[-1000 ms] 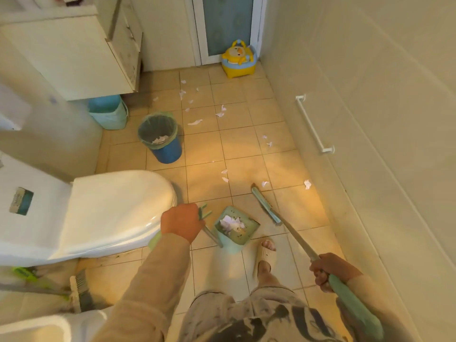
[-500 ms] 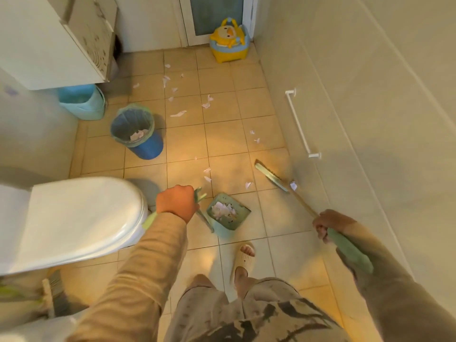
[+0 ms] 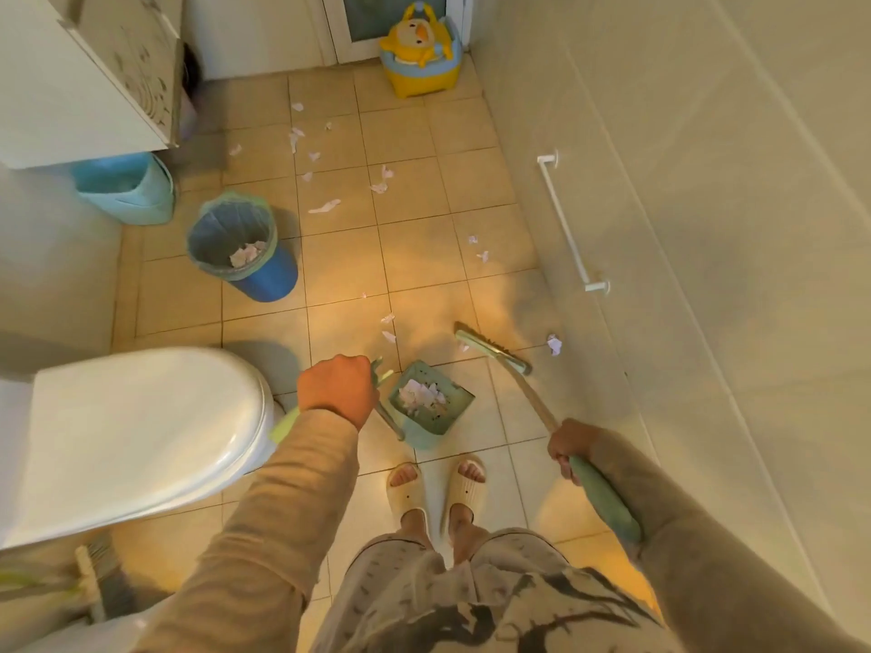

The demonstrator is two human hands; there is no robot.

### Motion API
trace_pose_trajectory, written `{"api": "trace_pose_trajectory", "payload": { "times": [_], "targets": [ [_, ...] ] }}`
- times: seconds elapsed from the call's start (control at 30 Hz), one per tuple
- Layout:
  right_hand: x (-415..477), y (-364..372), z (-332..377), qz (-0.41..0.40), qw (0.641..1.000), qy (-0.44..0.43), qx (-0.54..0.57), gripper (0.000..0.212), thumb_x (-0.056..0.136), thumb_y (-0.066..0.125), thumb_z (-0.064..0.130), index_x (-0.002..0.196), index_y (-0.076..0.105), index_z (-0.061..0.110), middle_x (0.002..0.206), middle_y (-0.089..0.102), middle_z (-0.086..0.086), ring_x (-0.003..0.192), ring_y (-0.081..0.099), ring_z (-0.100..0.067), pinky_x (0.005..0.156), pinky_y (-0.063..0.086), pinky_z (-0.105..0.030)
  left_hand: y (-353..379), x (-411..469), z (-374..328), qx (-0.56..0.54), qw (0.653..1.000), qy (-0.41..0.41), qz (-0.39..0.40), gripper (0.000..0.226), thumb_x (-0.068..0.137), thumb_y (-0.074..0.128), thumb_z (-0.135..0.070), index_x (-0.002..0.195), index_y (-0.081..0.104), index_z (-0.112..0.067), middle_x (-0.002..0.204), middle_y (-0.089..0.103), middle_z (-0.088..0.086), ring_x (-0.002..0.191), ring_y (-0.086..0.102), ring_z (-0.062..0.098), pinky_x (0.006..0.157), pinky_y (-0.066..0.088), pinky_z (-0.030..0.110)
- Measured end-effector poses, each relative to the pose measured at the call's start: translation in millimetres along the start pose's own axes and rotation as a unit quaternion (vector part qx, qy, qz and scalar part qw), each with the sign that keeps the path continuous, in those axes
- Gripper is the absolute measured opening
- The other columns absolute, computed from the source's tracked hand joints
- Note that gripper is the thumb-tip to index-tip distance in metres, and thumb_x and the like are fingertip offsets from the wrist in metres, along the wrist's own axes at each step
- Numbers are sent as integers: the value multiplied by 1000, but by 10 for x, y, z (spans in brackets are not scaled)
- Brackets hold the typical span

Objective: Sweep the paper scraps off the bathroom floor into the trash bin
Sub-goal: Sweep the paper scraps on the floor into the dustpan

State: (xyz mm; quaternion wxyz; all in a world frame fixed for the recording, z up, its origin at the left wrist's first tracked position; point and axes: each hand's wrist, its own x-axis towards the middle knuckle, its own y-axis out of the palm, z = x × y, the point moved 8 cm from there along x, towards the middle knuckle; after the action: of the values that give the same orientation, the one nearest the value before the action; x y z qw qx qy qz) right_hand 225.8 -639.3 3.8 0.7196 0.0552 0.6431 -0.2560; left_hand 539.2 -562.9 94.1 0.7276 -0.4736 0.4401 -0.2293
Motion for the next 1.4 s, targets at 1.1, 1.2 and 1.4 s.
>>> {"api": "trace_pose_trajectory", "payload": {
  "times": [1.1, 1.2, 1.4],
  "targets": [
    [154, -349, -22, -52, 931, 28, 362, 37, 94, 34, 5, 58, 29, 12, 24, 37, -4, 25, 40, -15, 30, 35, -9, -105, 184, -13, 28, 997, 66, -11, 24, 94, 52, -33, 106, 64, -16, 104, 69, 7, 95, 66, 28, 76, 49, 30],
    [43, -187, -55, -33, 950, 52, 306, 33, 90, 40, 3, 58, 35, 9, 26, 39, -6, 36, 40, -16, 34, 35, -12, -114, 215, -5, 26, 997, 65, -12, 25, 93, 53, -33, 107, 63, -16, 104, 69, 7, 95, 66, 28, 77, 50, 31],
    [-272, -230, -259, 47, 945, 79, 313, 37, 94, 36, -1, 59, 35, 13, 32, 37, -5, 22, 38, -13, 31, 32, -10, -157, 290, -6, 33, 997, 62, -20, 23, 94, 51, -31, 107, 62, -16, 104, 68, 6, 95, 66, 27, 75, 49, 30]
  ]
}}
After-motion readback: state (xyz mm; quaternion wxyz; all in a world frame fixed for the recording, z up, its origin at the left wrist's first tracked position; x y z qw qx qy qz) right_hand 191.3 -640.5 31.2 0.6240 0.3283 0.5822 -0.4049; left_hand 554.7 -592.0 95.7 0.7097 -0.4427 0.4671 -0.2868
